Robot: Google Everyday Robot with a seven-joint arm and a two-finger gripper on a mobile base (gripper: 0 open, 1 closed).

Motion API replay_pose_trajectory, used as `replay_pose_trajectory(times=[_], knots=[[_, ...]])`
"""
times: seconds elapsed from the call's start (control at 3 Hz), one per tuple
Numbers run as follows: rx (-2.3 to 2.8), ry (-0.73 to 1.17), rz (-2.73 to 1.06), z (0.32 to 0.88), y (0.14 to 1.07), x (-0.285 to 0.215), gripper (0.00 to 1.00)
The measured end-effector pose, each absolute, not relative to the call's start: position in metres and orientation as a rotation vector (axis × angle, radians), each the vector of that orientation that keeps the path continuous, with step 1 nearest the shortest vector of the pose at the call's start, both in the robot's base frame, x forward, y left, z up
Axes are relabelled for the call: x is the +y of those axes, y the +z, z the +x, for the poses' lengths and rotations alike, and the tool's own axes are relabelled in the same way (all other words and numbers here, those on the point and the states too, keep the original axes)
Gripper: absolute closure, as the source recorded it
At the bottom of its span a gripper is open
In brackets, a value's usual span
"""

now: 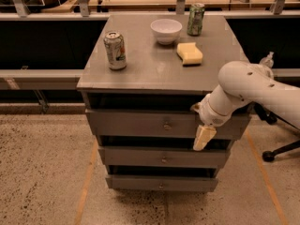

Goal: Open top drawer

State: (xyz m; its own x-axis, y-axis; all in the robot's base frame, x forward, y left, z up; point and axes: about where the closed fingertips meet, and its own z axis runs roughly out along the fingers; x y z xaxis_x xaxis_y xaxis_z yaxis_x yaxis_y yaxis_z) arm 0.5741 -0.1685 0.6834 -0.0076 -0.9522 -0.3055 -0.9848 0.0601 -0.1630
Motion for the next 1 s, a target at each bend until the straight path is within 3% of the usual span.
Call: replay_pose_trajectory(times=[1.0], knots=[[2.036,0.216,-1.969,0.582,0.68,-0.164,0.92]])
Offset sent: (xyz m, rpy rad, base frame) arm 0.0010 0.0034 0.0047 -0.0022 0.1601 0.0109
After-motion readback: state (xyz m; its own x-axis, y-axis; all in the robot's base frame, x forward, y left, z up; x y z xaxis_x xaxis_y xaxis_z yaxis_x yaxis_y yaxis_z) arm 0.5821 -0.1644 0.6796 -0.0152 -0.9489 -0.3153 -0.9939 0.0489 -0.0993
